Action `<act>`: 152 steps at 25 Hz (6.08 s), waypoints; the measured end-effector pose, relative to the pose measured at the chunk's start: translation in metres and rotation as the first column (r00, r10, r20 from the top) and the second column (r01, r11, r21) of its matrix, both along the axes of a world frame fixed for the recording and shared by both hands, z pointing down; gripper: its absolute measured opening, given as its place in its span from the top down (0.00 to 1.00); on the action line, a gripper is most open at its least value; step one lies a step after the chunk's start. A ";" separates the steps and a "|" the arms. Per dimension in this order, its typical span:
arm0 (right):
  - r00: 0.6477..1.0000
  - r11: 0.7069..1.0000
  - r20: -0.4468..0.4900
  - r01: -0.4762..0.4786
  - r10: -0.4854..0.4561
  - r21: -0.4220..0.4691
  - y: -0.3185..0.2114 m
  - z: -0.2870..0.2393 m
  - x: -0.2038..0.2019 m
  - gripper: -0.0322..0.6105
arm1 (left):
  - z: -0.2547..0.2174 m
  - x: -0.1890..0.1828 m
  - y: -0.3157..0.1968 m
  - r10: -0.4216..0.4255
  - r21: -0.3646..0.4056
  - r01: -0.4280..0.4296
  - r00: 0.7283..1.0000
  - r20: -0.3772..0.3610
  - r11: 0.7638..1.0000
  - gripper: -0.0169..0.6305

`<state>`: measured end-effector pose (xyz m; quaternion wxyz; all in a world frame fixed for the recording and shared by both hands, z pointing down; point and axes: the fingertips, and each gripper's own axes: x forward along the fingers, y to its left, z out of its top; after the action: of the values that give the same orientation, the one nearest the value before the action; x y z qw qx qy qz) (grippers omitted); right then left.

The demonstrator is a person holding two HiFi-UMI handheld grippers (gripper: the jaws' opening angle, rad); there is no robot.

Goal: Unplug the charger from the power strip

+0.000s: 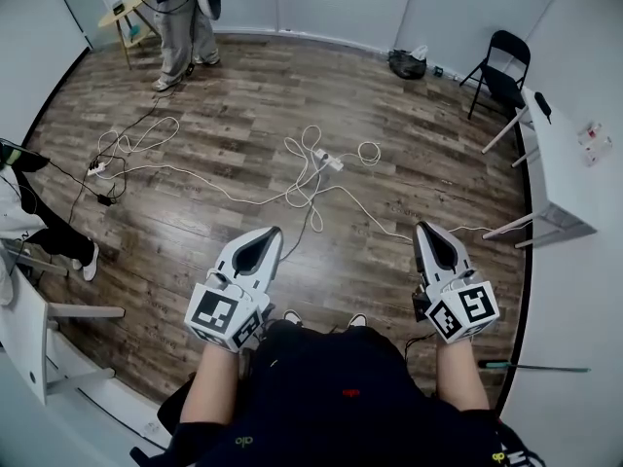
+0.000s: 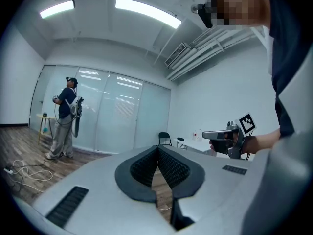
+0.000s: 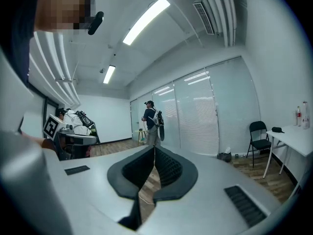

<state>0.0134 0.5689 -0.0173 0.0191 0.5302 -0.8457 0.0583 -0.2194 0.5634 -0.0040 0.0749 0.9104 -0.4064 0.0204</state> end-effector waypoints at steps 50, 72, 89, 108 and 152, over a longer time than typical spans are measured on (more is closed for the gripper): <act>0.996 0.988 0.078 0.047 -0.036 -0.148 -0.423 0.098 0.213 0.91 | 0.056 0.203 -0.429 -0.041 -0.129 0.043 0.999 0.023 0.991 0.94; 0.998 0.971 -0.040 0.029 -0.040 -0.239 -0.803 0.214 0.103 0.91 | 0.194 0.102 -0.795 0.035 -0.236 -0.024 0.998 0.044 0.971 0.94; 0.981 0.884 -0.045 0.152 -0.191 -0.442 -0.928 0.660 0.146 0.91 | 0.600 0.181 -0.919 0.002 -0.345 0.034 0.995 0.103 0.938 0.94; 0.896 0.758 -0.124 0.279 -0.427 -0.590 -0.954 1.239 0.117 0.73 | 1.159 0.215 -0.972 0.149 -0.477 -0.085 0.984 0.099 0.875 0.94; 0.790 0.741 -0.320 0.234 -0.523 -0.630 -0.998 1.379 0.088 0.79 | 1.351 0.271 -1.043 0.259 -0.574 -0.072 0.932 0.252 0.816 0.94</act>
<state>0.1017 -0.4286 1.3620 0.3928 0.3080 -0.8506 0.1651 0.0518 -0.4792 1.3472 0.2674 0.8657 -0.3076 0.2906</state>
